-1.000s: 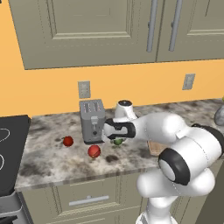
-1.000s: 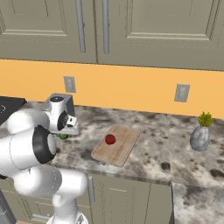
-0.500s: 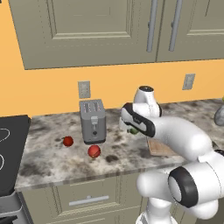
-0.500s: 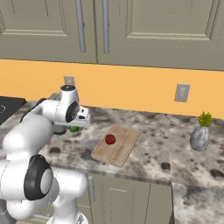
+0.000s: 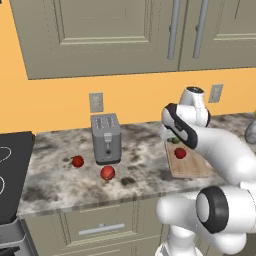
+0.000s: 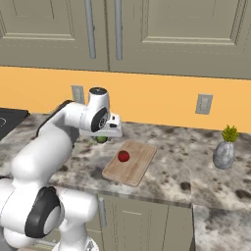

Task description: Place the avocado, onion, tomato, and bell pepper on the cutting board.

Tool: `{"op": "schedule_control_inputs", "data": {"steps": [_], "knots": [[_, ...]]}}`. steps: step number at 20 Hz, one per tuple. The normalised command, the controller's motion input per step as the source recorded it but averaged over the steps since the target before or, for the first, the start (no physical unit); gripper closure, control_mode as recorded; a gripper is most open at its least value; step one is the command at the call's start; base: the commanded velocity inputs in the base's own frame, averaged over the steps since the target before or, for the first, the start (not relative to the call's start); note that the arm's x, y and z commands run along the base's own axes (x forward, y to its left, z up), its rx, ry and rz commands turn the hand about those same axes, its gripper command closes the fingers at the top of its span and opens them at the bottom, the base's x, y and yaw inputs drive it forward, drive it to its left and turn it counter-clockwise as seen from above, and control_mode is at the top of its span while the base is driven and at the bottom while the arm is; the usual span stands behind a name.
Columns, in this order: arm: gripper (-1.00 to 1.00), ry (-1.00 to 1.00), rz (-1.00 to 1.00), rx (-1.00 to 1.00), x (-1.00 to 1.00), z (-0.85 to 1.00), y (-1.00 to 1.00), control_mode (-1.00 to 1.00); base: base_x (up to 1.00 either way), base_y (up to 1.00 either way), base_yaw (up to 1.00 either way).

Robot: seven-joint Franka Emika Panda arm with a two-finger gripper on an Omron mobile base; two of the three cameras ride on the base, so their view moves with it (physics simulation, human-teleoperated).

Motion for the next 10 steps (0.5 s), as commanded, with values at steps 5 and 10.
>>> {"op": "schedule_control_inputs", "data": {"steps": [5, 10], "knots": [[1.00, 0.00, 0.00, 0.00, 0.00, 0.03, -0.68, -1.00, 0.00, 0.00, 0.00], [1.00, 0.01, 0.00, 0.00, 0.00, 0.00, -0.63, -1.00, 0.00, 0.00, 0.00]]}}
